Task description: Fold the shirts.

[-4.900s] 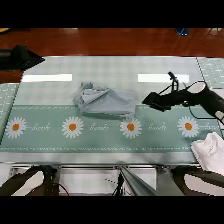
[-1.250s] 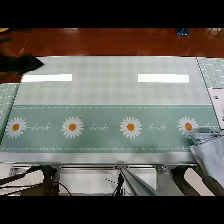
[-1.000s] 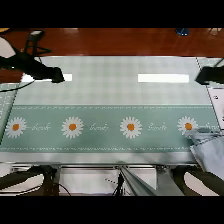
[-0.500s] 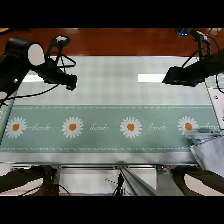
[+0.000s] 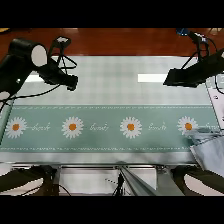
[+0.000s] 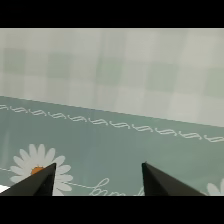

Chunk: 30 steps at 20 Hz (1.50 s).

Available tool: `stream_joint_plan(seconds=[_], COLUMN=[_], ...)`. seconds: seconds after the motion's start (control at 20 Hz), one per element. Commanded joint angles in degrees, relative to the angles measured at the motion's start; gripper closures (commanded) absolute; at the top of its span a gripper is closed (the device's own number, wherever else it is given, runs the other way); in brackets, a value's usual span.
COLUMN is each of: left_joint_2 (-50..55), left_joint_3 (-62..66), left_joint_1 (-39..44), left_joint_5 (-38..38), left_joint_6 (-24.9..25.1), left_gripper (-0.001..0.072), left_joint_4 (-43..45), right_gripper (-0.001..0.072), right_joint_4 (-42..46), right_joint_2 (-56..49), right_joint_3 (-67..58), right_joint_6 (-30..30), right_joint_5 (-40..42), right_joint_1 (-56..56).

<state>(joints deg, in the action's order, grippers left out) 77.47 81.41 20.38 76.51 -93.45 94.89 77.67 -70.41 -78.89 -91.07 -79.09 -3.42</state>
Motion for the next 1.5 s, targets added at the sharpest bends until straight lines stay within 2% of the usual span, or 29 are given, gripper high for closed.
stream_joint_plan(seconds=[0.0, 0.55, 0.85, 1.45], left_joint_2=[0.61, 2.86, -3.26, -2.03], left_joint_3=[0.07, 0.07, -2.47, -2.56], left_joint_1=[0.04, -0.37, -0.52, -0.52], left_joint_5=[0.04, 0.04, -10.25, -10.51], left_joint_6=[-0.13, -0.61, -5.42, -5.25], left_gripper=[-0.0013, -0.0013, -0.0013, -0.0013], left_joint_4=[0.04, 0.02, 0.04, 0.04], right_gripper=[0.0114, 0.0114, 0.0114, 0.0114], right_joint_4=[5.44, 5.40, 5.40, 5.40], right_joint_2=[-0.02, 0.00, -0.02, -0.02], right_joint_3=[-0.07, -0.07, -0.07, -0.07], right_joint_6=[0.00, 0.00, 0.00, 0.00], right_joint_5=[-0.39, -0.17, -0.17, -0.17], right_joint_1=[0.00, 0.00, -0.02, 0.00])
